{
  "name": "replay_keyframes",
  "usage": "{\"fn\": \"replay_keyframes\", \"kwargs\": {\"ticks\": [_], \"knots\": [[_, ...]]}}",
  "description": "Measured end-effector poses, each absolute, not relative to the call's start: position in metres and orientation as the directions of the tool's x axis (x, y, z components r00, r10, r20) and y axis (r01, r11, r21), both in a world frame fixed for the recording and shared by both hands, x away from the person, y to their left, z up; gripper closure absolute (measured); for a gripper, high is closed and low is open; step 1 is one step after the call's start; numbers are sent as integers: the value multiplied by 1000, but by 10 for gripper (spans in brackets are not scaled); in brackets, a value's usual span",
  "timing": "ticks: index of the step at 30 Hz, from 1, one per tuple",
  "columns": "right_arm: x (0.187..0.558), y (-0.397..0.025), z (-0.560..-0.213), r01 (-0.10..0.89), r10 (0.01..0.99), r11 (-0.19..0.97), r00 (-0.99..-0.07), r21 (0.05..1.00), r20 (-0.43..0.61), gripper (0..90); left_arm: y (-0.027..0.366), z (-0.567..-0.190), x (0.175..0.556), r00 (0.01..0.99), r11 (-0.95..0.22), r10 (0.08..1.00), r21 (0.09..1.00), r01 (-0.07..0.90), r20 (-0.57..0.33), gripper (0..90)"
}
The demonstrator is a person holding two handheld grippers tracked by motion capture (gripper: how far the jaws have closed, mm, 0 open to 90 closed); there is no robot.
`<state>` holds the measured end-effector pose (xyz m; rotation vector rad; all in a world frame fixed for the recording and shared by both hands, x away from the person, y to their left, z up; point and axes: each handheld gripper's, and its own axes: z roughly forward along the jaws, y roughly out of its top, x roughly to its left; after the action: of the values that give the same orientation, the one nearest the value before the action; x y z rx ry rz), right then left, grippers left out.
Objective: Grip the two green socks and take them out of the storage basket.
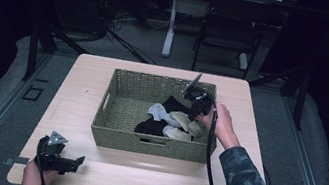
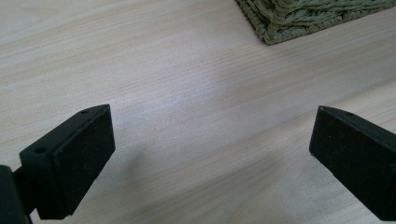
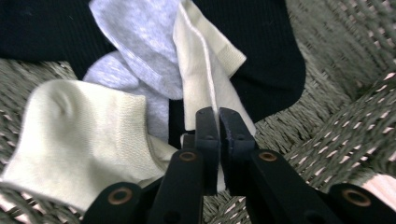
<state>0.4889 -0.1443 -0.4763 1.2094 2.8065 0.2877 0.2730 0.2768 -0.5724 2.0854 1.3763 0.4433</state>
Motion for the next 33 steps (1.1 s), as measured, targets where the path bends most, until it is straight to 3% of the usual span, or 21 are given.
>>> {"fn": "replay_keyframes", "kwargs": {"ticks": [19, 33], "knots": [[478, -146, -423, 692, 734, 641, -679, 331, -1, 886, 277, -572, 273, 410, -289, 911, 640, 712, -45, 1], [473, -142, -379, 662, 720, 658, -693, 360, -40, 886, 276, -572, 273, 409, -288, 912, 638, 714, -46, 1]]}}
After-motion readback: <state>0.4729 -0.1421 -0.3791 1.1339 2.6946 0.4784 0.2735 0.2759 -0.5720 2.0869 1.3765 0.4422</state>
